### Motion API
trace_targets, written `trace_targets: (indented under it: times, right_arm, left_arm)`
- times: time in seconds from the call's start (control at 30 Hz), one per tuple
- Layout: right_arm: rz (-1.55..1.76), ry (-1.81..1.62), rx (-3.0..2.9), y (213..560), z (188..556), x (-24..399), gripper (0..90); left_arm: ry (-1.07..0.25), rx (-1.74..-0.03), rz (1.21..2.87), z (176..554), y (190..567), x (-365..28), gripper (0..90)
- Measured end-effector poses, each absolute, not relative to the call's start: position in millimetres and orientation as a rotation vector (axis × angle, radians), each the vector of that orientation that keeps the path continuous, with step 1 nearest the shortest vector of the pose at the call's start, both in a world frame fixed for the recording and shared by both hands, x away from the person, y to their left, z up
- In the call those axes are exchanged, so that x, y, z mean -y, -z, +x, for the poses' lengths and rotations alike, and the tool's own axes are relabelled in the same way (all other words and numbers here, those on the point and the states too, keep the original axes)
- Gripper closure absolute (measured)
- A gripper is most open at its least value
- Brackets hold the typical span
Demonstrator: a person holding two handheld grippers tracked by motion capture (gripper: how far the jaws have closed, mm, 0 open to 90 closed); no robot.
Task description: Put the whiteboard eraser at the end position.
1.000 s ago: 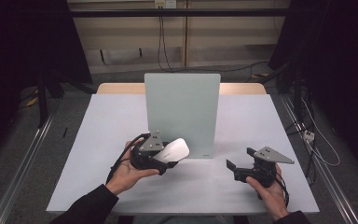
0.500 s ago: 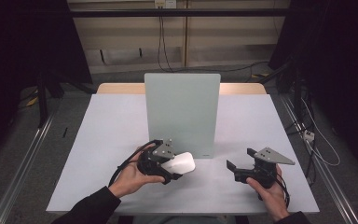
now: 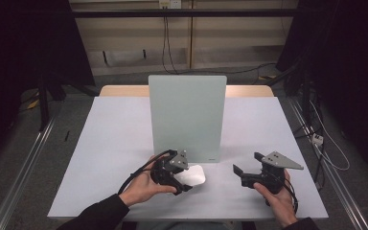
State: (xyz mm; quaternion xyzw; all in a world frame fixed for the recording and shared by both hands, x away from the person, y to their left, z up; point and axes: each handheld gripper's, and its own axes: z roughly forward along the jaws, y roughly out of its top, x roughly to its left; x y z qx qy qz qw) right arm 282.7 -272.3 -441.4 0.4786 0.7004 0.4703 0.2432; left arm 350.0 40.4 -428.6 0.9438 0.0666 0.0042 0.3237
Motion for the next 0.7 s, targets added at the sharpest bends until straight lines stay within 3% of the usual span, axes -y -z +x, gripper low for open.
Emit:
trace_targets:
  times: [0.7]
  right_arm:
    - [1.306,-1.286,-1.915,442,282,272,5.8]
  left_arm:
    - [-0.028,-0.220,2.469,349,442,-37,30.5]
